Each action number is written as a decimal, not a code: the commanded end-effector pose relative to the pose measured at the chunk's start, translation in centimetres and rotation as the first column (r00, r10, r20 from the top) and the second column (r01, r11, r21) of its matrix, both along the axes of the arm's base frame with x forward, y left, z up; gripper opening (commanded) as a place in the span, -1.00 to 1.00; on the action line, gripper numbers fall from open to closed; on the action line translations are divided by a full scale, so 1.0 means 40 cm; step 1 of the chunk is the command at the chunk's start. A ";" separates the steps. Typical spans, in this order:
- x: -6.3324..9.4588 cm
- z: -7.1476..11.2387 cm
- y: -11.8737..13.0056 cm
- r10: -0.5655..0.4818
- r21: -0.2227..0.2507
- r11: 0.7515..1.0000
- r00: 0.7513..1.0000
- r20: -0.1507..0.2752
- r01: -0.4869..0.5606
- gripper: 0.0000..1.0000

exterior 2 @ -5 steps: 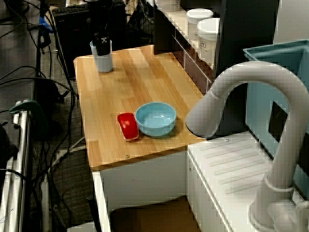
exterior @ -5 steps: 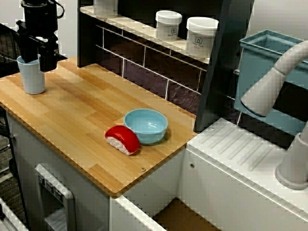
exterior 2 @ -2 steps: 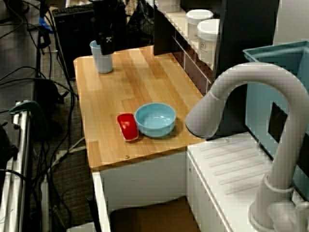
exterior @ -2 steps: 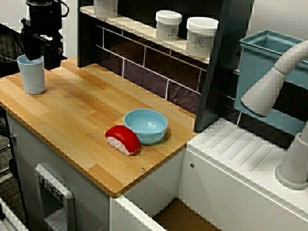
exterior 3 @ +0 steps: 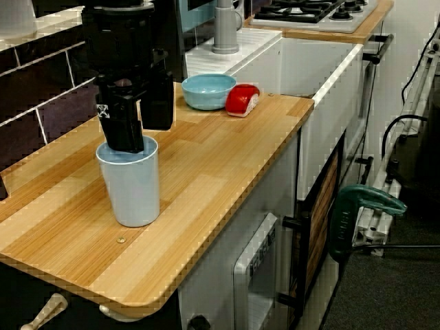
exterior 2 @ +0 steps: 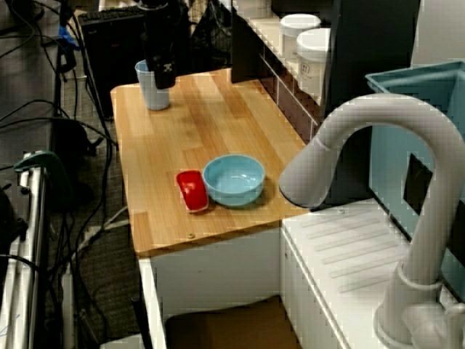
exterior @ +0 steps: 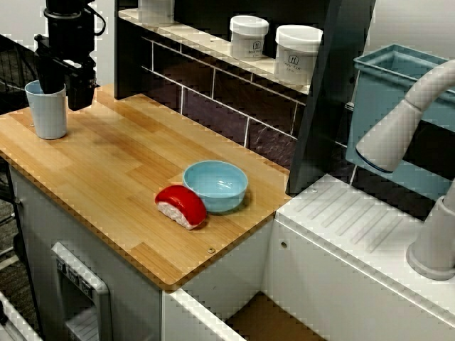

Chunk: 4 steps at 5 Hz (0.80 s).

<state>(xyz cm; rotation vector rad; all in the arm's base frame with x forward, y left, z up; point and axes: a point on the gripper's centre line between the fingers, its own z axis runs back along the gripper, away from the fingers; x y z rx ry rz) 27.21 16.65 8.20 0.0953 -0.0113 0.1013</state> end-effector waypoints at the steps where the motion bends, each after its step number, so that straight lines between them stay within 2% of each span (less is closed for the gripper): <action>1: -0.007 -0.005 0.001 0.004 0.032 0.999 1.000 0.012 -0.005 1.00; 2: 0.003 -0.019 0.005 0.018 0.041 0.999 1.000 0.000 -0.018 1.00; 3: 0.004 -0.017 0.010 0.021 0.036 0.999 1.000 -0.002 -0.021 -1.00; 4: 0.012 -0.003 0.010 0.002 0.030 1.000 1.000 -0.019 -0.001 -1.00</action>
